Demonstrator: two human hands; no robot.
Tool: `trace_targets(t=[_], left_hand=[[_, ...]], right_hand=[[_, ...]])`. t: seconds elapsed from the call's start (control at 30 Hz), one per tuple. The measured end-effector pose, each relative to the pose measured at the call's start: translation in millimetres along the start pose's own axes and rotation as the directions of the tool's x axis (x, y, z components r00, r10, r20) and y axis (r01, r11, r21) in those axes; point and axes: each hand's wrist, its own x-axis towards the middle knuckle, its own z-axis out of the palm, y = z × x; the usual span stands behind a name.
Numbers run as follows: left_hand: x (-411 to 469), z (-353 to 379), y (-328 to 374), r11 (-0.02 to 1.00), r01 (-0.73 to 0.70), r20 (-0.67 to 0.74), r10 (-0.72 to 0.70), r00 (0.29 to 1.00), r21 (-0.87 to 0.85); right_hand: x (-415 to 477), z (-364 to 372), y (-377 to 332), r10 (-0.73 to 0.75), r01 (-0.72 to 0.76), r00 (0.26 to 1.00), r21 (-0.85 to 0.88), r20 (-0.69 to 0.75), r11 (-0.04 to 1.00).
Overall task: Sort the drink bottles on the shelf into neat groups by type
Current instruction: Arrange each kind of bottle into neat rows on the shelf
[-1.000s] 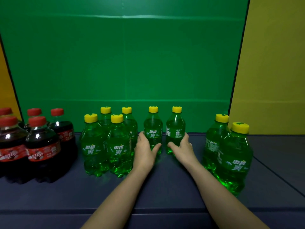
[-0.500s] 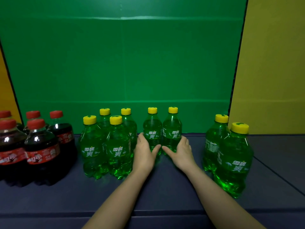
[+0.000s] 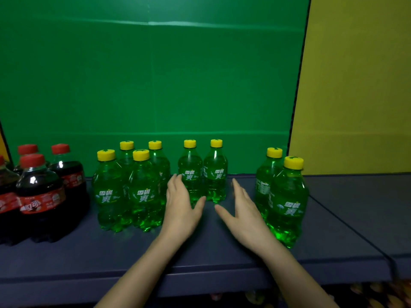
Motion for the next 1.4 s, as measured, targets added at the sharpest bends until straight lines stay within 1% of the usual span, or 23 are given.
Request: trace_targets(t=[0.07, 0.13, 0.17, 0.2, 0.23, 0.27, 0.33, 0.37, 0.4, 0.47, 0.53, 0.63, 0.8, 0.97, 1.0, 1.07, 1.1, 1.17, 1.2, 1.23, 1.27, 1.3, 1.4], left_hand=[[-11, 0, 12, 0.991, -0.134, -0.036, 0.133, 0.990, -0.029], [-16, 6, 25, 0.972, -0.210, 0.034, 0.215, 0.976, -0.102], [-15, 11, 32, 0.964, -0.220, 0.091, 0.235, 0.968, -0.150], [-14, 17, 38, 0.957, -0.212, 0.151, 0.243, 0.958, -0.196], [-11, 25, 44, 0.953, -0.187, 0.213, 0.239, 0.947, -0.238], [-7, 34, 49, 0.948, -0.143, 0.277, 0.224, 0.935, -0.283], [0, 50, 60, 0.921, -0.009, 0.393, 0.175, 0.903, -0.391], [3, 56, 64, 0.889, 0.071, 0.437, 0.151, 0.887, -0.452], [7, 62, 68, 0.847, 0.152, 0.467, 0.124, 0.875, -0.510], [14, 69, 74, 0.765, 0.277, 0.521, 0.089, 0.849, -0.581], [17, 74, 77, 0.735, 0.323, 0.564, 0.098, 0.820, -0.597], [17, 72, 81, 0.735, 0.333, 0.602, 0.127, 0.788, -0.591], [15, 61, 76, 0.758, 0.327, 0.622, 0.130, 0.772, -0.565], [10, 28, 59, 0.812, 0.324, 0.688, 0.125, 0.715, -0.485], [8, 24, 57, 0.831, 0.313, 0.686, 0.108, 0.720, -0.459], [3, 20, 56, 0.864, 0.280, 0.637, 0.060, 0.768, -0.419], [-1, 23, 59, 0.871, 0.261, 0.572, 0.027, 0.820, -0.416], [-7, 31, 64, 0.899, 0.193, 0.365, -0.041, 0.930, -0.392], [-9, 36, 64, 0.923, 0.150, 0.257, -0.058, 0.965, -0.354], [-11, 37, 66, 0.943, 0.111, 0.180, -0.055, 0.982, -0.315], [-12, 36, 64, 0.950, 0.095, 0.152, -0.052, 0.987, -0.298], [-12, 34, 62, 0.946, 0.096, 0.164, -0.046, 0.985, -0.309], [-12, 18, 48, 0.903, 0.168, 0.298, -0.047, 0.953, -0.395]], right_hand=[[-29, -14, -1, -0.095, 0.096, 0.995, 0.019, -0.023, 0.995], [-54, -27, 2, -0.161, 0.165, 0.985, 0.057, -0.068, 0.985], [-63, -35, 3, -0.176, 0.186, 0.979, 0.094, -0.102, 0.978], [-71, -41, 6, -0.188, 0.207, 0.969, 0.113, -0.161, 0.972], [-76, -47, 10, -0.199, 0.229, 0.948, 0.099, -0.248, 0.968], [-80, -51, 16, -0.202, 0.237, 0.913, 0.057, -0.356, 0.970], [-81, -55, 30, -0.156, 0.190, 0.832, 0.009, -0.533, 0.982], [-78, -55, 36, -0.115, 0.151, 0.815, 0.017, -0.569, 0.988], [-75, -54, 42, -0.078, 0.110, 0.822, 0.024, -0.564, 0.994], [-69, -51, 51, -0.009, 0.025, 0.882, 0.026, -0.472, 0.999], [-65, -52, 56, 0.049, -0.027, 0.921, 0.062, -0.385, 0.998], [-65, -63, 67, 0.112, -0.080, 0.919, 0.099, -0.379, 0.992], [-65, -89, 86, 0.204, -0.164, 0.918, 0.143, -0.339, 0.976], [-64, -96, 91, 0.190, -0.146, 0.941, 0.171, -0.281, 0.975], [-63, -95, 91, 0.182, -0.138, 0.944, 0.171, -0.275, 0.975], [-60, -91, 89, 0.166, -0.124, 0.950, 0.170, -0.265, 0.978], [-58, -88, 88, 0.153, -0.112, 0.954, 0.167, -0.258, 0.980], [-54, -83, 83, 0.121, -0.082, 0.964, 0.168, -0.238, 0.982], [-51, -79, 80, 0.111, -0.073, 0.969, 0.175, -0.220, 0.982], [-49, -76, 77, 0.105, -0.067, 0.974, 0.187, -0.199, 0.980], [-46, -72, 75, 0.099, -0.063, 0.979, 0.197, -0.180, 0.978], [-44, -69, 72, 0.092, -0.058, 0.982, 0.200, -0.167, 0.978], [-40, -60, 68, 0.074, -0.044, 0.986, 0.196, -0.148, 0.980]])
